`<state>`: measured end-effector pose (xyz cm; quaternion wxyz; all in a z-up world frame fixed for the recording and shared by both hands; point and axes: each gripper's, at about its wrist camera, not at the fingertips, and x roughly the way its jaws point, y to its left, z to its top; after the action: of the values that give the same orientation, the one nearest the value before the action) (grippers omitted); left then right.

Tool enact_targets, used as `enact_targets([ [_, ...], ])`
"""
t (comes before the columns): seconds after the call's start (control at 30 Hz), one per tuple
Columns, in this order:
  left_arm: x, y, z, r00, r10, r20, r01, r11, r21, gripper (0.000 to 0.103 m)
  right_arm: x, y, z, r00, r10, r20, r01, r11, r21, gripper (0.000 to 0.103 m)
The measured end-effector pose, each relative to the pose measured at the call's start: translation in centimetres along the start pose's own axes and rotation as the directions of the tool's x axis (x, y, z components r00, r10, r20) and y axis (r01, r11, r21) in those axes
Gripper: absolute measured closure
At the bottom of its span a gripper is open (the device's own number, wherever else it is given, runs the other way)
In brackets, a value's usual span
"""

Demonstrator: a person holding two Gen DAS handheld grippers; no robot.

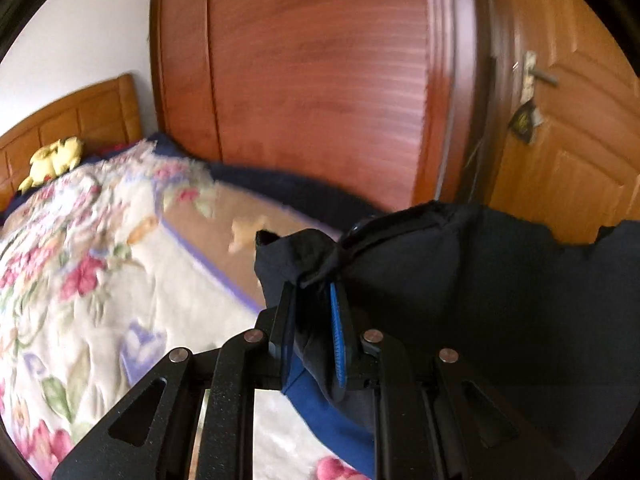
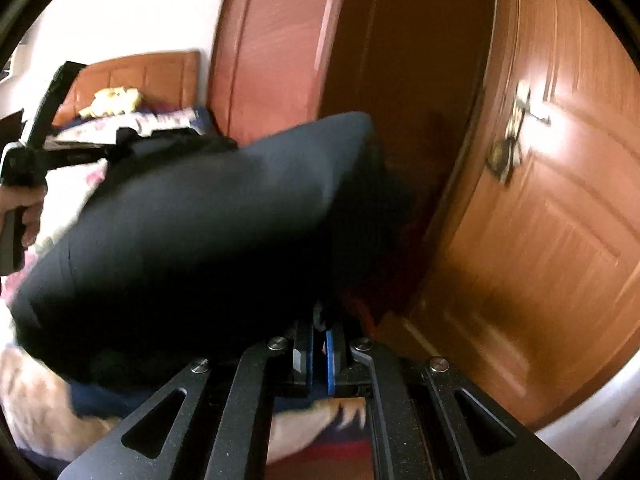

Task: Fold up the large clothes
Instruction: 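Carry the trousers onto the blue garment and open both tools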

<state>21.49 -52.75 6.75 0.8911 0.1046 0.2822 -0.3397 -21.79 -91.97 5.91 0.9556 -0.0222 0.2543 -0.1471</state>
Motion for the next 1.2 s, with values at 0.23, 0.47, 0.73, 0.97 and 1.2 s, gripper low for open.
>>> enact_targets([
  [0.23,-0.6,0.9,-1.3,1.000,-0.021,0.000,0.021,1.000,0.003,0.082,0.9,0.1,-0.8,1.000,0.008,0.012,-0.008,1.000,0.023,0.099],
  [0.47,-4.9,1.5,-2.7,0.998,-0.036,0.047,0.033,0.998,0.058,0.058,-2.4,1.8,-1.5,0.993,-0.037,0.110,0.029,0.997,0.075,0.051],
  [0.73,-12.5,4.2,-5.1,0.993,-0.060,0.100,0.052,0.995,0.084,0.019,-7.3,6.4,-0.6,0.979,-0.005,0.205,-0.004,0.999,0.047,0.044],
  [0.97,-19.1,6.9,-8.4,0.990,-0.031,0.134,0.018,0.995,0.097,0.003,-8.5,9.3,-1.0,0.967,0.101,0.235,-0.108,0.994,0.016,0.044],
  [1.2,-24.6,10.6,-12.0,0.985,0.026,0.168,-0.032,0.999,0.032,0.001,-8.6,13.7,-1.4,0.947,0.225,0.231,-0.227,0.974,-0.016,0.038],
])
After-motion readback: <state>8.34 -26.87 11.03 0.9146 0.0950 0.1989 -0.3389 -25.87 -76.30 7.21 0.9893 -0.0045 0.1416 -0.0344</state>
